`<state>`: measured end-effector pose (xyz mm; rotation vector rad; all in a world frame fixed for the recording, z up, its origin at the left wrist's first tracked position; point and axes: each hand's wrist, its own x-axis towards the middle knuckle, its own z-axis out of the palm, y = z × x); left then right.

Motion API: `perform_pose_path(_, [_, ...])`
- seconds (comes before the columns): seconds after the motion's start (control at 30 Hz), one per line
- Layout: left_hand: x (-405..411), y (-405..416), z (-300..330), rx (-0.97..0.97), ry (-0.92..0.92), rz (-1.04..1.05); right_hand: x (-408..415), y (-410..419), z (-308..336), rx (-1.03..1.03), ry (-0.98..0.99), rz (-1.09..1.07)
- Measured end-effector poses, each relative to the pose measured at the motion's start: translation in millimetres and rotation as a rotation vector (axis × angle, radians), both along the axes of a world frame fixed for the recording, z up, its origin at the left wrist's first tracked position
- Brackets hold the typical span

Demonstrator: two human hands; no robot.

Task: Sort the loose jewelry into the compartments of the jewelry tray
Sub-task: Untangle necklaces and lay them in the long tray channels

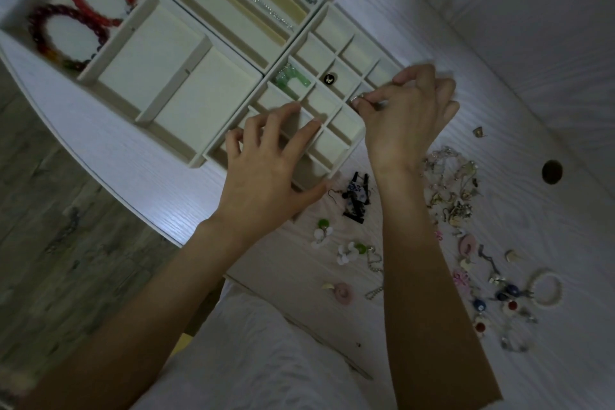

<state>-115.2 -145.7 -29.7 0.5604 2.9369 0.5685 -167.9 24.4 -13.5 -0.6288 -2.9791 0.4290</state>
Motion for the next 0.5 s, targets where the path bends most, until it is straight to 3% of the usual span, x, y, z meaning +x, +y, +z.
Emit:
perform_pose_path(0.33, [-0.4,-1.2,-1.0,0.001,0.007,-0.004,3.8,1.6,-5.7,-0.017,0.063,-0.013])
perform_pose_path(0.5, [-0.2,-1.7,-1.4,-0.013,0.015,-0.007,10.0,7.8,-2.1,-0.218,0.174,0.001])
